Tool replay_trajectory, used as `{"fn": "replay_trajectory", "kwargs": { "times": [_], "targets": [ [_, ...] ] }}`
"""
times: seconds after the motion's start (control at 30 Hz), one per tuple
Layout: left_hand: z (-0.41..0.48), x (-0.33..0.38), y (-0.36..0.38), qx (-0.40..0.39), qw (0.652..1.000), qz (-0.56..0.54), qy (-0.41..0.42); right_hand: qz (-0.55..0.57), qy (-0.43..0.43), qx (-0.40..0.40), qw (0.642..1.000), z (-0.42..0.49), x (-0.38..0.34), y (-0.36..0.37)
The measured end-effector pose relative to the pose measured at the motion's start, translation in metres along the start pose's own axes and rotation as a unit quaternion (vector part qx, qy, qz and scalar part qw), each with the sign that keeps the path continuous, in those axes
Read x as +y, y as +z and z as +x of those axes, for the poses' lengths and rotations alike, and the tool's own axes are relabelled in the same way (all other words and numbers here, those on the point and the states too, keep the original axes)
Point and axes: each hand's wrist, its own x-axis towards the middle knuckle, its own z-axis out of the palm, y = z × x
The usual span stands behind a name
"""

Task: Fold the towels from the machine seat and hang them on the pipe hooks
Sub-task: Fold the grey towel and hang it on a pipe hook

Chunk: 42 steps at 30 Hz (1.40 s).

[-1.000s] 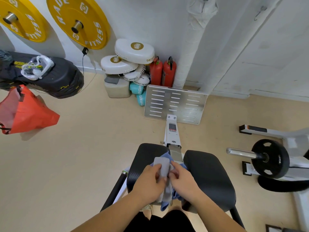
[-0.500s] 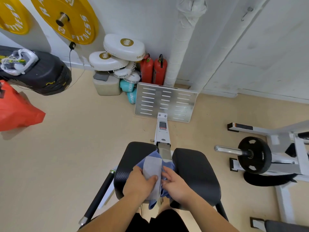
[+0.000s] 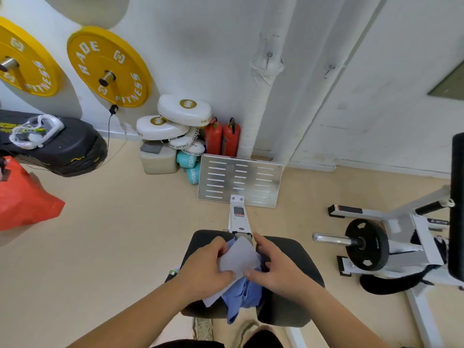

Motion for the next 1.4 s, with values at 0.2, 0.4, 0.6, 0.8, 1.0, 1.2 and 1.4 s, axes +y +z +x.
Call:
{"fn": "replay_trajectory", "kwargs": {
  "times": [0.2,0.4,0.6,0.8,1.0,1.2,1.4],
  "targets": [
    [-0.054,0.045,-0.038,-0.021,0.990,0.067,0.120,-0.154,-0.097,-0.049,0.982,-0.038,-0.046,-0.031],
    [-0.088,0.045,-0.049,0.064,0.996,-0.028,0.060,-0.049,-0.121,0.002,0.991,-0.062,-0.057,-0.035],
    [-0.127,0.015,-0.048,0.053,0.943,-0.327,-0.014,0.192,-0.083,0.072,0.975,-0.093,-0.049,-0.006],
    [-0.145,-0.019,-0.085,0.102,0.909,-0.403,-0.027,0.256,-0.063,0.062,0.963,-0.073,-0.101,0.032],
    [-0.147,-0.086,-0.163,0.193,0.885,-0.421,-0.034,0.241,-0.078,0.103,0.962,-0.019,-0.182,0.091],
    [-0.132,-0.146,-0.284,0.192,0.901,-0.388,0.019,0.224,-0.094,0.189,0.951,0.033,-0.293,0.146],
    [-0.109,-0.180,-0.373,0.153,0.917,-0.365,0.055,0.246,-0.099,0.229,0.937,0.065,-0.368,0.171]
  ]
}}
